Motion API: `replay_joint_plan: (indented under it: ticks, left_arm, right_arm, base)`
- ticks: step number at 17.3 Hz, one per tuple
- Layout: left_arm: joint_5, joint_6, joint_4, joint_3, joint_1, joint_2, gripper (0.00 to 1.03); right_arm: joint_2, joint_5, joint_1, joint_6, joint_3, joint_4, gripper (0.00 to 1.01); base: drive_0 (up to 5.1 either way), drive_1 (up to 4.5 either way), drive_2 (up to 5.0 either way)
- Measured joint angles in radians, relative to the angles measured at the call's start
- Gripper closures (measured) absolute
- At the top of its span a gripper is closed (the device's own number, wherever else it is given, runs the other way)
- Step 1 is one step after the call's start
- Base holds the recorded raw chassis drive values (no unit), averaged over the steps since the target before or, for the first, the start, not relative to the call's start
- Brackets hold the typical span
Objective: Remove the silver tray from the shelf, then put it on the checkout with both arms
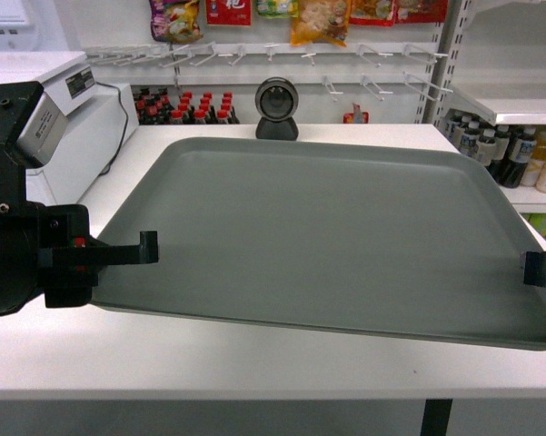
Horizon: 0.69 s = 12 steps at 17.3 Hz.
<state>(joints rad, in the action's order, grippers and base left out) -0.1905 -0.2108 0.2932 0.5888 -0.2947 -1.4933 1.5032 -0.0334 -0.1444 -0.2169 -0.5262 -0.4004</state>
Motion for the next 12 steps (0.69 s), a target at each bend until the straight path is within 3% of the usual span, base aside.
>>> replay_joint_plan:
  ticks: [3, 12]
  left_arm:
    - [0.002, 0.0, 0.001, 0.0, 0.0, 0.0, 1.0]
    - [0.002, 0.0, -0.005, 0.002, 0.0, -0.002, 1.0]
  right_arm:
    - [0.0, -0.001, 0.001, 0.0, 0.0, 0.0, 0.98]
    - [0.0, -0.001, 0.0, 0.0, 0.0, 0.003, 0.98]
  base:
    - [-0.1, 4.16, -4.4]
    - [0.0, 0.0, 0.0]
